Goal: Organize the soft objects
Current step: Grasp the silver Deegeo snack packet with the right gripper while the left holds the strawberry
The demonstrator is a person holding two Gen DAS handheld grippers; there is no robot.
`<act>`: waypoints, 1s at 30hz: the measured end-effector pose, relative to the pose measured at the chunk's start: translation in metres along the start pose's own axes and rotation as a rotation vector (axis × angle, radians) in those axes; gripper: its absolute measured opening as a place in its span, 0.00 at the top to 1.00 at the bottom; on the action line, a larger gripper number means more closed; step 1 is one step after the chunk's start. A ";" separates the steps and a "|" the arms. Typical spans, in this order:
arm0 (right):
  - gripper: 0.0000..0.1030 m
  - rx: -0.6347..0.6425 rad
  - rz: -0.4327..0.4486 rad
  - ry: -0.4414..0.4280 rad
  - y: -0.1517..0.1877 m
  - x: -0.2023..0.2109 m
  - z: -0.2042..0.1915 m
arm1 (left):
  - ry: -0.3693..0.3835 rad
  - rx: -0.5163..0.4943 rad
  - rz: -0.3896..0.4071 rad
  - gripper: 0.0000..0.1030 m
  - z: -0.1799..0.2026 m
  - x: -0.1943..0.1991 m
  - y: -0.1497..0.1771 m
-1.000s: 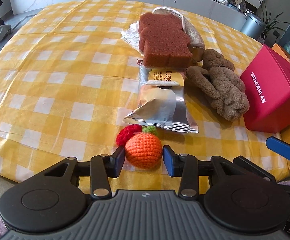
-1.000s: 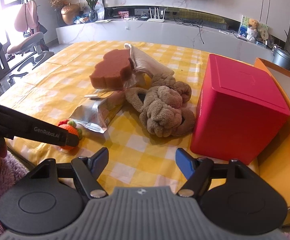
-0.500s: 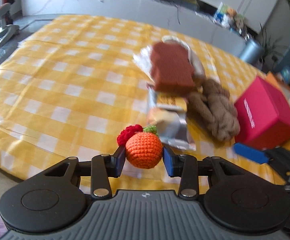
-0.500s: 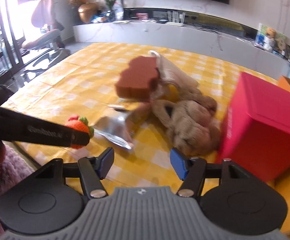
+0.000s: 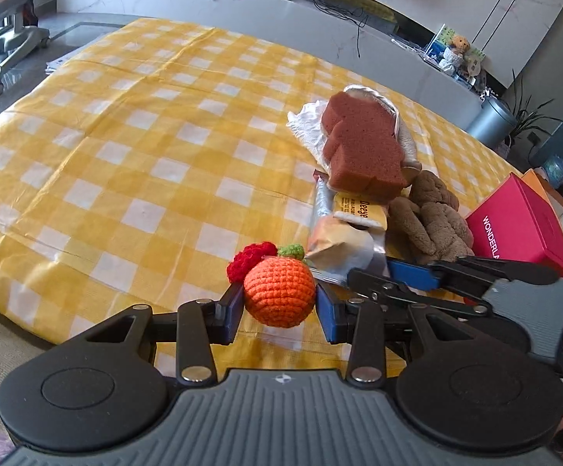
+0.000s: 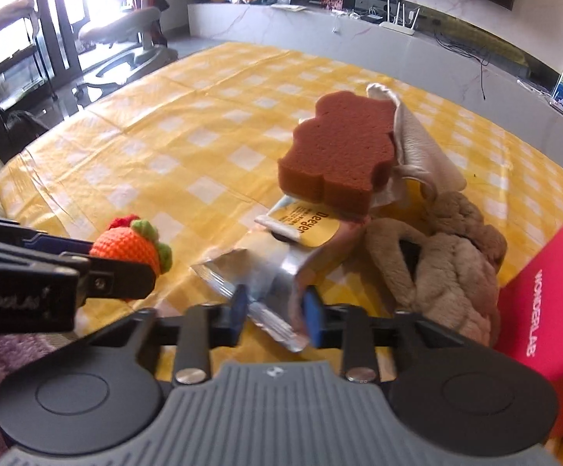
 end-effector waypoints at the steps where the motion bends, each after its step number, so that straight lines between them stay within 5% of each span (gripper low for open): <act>1: 0.78 0.004 0.003 -0.005 0.000 -0.001 -0.001 | 0.003 0.002 -0.001 0.56 -0.001 0.000 0.000; 5: 0.95 0.027 0.017 -0.006 -0.001 0.004 -0.003 | 0.014 -0.010 -0.003 0.56 0.000 0.002 0.002; 9: 1.00 0.046 0.020 -0.007 0.001 0.021 -0.002 | 0.041 -0.026 -0.004 0.56 0.004 0.005 0.003; 24: 1.00 -0.092 -0.062 0.071 0.071 0.099 0.043 | 0.134 -0.128 -0.055 0.56 0.044 0.017 0.032; 30: 0.90 -0.148 0.003 0.076 0.064 0.109 0.044 | 0.073 -0.115 -0.024 0.56 0.044 0.017 0.033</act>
Point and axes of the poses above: each gripper's, at about its wrist camera, not at the fingertips, and x roughly against the way its jaws point, z to its right, y to its underside, the point moved 2 cm from there along -x, roughly the way its jaws point, and after that the axes turned 8 degrees about z, right-handed, at the moved point
